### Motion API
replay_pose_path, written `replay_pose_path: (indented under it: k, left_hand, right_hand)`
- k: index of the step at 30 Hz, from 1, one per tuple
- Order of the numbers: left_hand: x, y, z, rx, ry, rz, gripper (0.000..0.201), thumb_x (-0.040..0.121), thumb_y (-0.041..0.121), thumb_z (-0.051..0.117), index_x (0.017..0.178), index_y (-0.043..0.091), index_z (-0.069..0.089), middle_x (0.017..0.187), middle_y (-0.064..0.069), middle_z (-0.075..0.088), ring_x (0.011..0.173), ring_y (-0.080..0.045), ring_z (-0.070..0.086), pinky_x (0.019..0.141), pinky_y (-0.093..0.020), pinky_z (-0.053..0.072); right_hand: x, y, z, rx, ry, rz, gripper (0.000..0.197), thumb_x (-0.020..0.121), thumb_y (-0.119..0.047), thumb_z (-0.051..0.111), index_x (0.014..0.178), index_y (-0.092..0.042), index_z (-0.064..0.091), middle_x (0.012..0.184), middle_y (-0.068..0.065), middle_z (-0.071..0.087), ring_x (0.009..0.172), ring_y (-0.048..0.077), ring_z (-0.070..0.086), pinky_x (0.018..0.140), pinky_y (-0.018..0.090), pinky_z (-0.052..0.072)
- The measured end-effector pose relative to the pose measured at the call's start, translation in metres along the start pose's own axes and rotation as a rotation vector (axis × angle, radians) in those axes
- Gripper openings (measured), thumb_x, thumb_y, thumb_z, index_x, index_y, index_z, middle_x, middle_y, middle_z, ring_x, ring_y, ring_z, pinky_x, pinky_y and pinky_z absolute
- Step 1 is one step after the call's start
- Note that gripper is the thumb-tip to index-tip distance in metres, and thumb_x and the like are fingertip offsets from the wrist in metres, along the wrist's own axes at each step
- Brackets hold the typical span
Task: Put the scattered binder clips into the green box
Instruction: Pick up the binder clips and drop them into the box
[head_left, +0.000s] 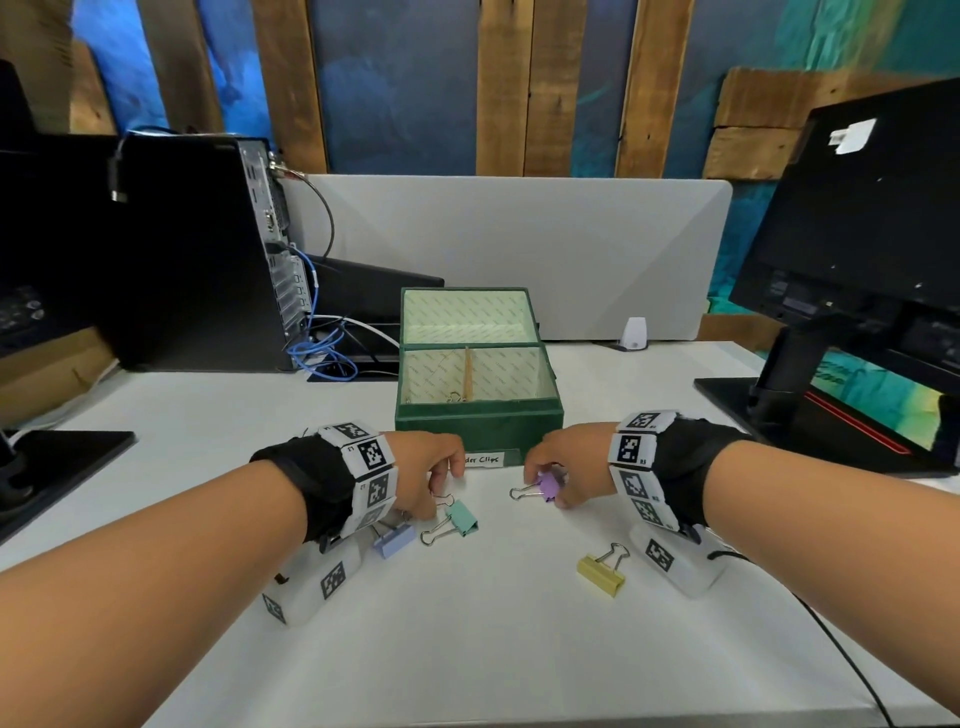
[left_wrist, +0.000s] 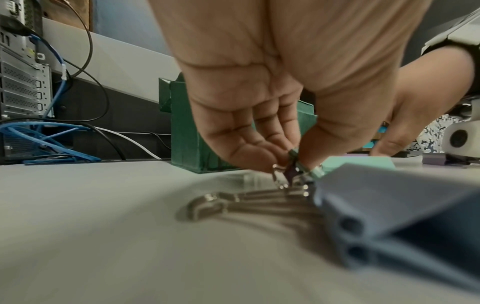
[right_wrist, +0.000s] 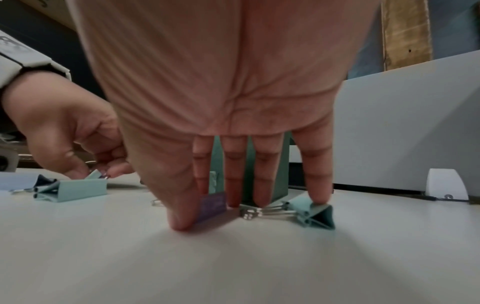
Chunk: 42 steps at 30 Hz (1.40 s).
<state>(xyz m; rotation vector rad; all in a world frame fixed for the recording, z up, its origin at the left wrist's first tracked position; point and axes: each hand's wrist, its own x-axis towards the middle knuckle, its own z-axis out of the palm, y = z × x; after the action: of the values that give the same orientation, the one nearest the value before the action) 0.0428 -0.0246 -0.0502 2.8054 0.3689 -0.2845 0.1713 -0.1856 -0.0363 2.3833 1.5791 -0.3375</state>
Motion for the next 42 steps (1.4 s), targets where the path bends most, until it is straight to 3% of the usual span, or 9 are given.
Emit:
replay_pose_path:
  k: [3,6,10,14,17,23,30,34,42]
  left_hand:
    - [-0.001,0.001,-0.001,0.049,-0.02,-0.002,0.043,0.073,0.008,0.068,0.109,0.026,0.054,0.08,0.014,0.052,0.072,-0.01,0.05,0.07,-0.026,0.048]
    - [-0.002,0.003,-0.003,0.109,-0.036,0.009,0.026,0.076,0.011,0.066,0.097,0.027,0.065,0.085,0.014,0.054,0.071,-0.005,0.049,0.059,-0.012,0.039]
    - [-0.004,0.0,-0.004,0.097,0.011,0.024,0.018,0.076,0.013,0.065,0.078,0.03,0.065,0.079,0.014,0.056,0.065,-0.001,0.049,0.058,-0.01,0.04]
    - [-0.007,0.006,-0.016,-0.003,0.099,0.06,0.022,0.077,0.009,0.063,0.077,0.031,0.062,0.072,0.016,0.054,0.062,0.001,0.048,0.061,-0.01,0.042]
    - [-0.005,0.014,-0.034,-0.101,0.215,0.062,0.019,0.08,0.009,0.065,0.085,0.027,0.067,0.075,0.015,0.057,0.063,0.002,0.05,0.063,-0.01,0.044]
    - [0.01,0.025,-0.066,-0.27,0.43,0.027,0.013,0.079,0.019,0.071,0.079,0.031,0.069,0.085,0.01,0.063,0.072,-0.005,0.057,0.069,-0.014,0.046]
    - [0.04,0.047,-0.076,-0.41,0.538,0.026,0.017,0.081,0.017,0.071,0.098,0.017,0.073,0.071,0.011,0.057,0.069,-0.008,0.054,0.063,-0.011,0.043]
    - [0.052,0.054,-0.075,-0.422,0.573,0.031,0.017,0.081,0.016,0.07,0.098,0.016,0.072,0.08,0.006,0.059,0.069,-0.007,0.052,0.05,-0.004,0.04]
    - [0.058,0.056,-0.078,-0.422,0.603,0.025,0.016,0.08,0.018,0.071,0.096,0.017,0.072,0.085,0.003,0.063,0.078,-0.013,0.056,0.06,-0.013,0.04]
  right_hand:
    - [0.0,0.002,-0.001,0.049,0.016,0.005,0.039,0.087,-0.018,0.062,0.125,-0.017,0.055,0.124,0.004,0.059,0.102,0.021,0.055,0.071,0.017,0.037]
    - [0.0,0.004,-0.001,0.086,0.045,0.013,0.032,0.085,-0.018,0.063,0.117,-0.017,0.058,0.117,0.002,0.064,0.087,0.014,0.049,0.059,0.011,0.032]
    - [-0.008,0.007,-0.011,0.189,0.135,0.026,0.021,0.085,-0.02,0.061,0.106,-0.021,0.061,0.105,-0.002,0.066,0.076,0.009,0.053,0.058,0.011,0.035]
    - [-0.021,0.013,-0.047,0.34,0.428,0.06,0.026,0.084,-0.013,0.062,0.109,-0.021,0.062,0.088,-0.012,0.054,0.072,0.003,0.05,0.065,0.015,0.038]
    - [-0.012,0.02,-0.066,0.376,0.655,0.144,0.038,0.085,-0.009,0.06,0.121,-0.019,0.06,0.115,0.0,0.057,0.093,0.017,0.056,0.08,0.021,0.039]
    - [0.01,0.02,-0.059,0.577,0.387,0.108,0.059,0.09,0.004,0.045,0.144,-0.016,0.035,0.146,0.002,0.043,0.13,0.017,0.048,0.082,0.008,0.04]
    - [-0.017,0.036,-0.034,0.431,0.5,0.12,0.033,0.086,-0.01,0.054,0.115,-0.026,0.061,0.129,-0.001,0.054,0.115,0.013,0.057,0.099,0.031,0.047]
    - [-0.033,0.045,-0.021,0.373,0.468,0.137,0.026,0.088,-0.017,0.054,0.109,-0.029,0.063,0.123,-0.005,0.054,0.111,0.011,0.057,0.097,0.027,0.046]
    - [-0.035,0.051,-0.013,0.222,0.258,0.184,0.027,0.088,-0.025,0.057,0.114,-0.031,0.061,0.125,-0.003,0.056,0.111,0.014,0.056,0.094,0.026,0.044]
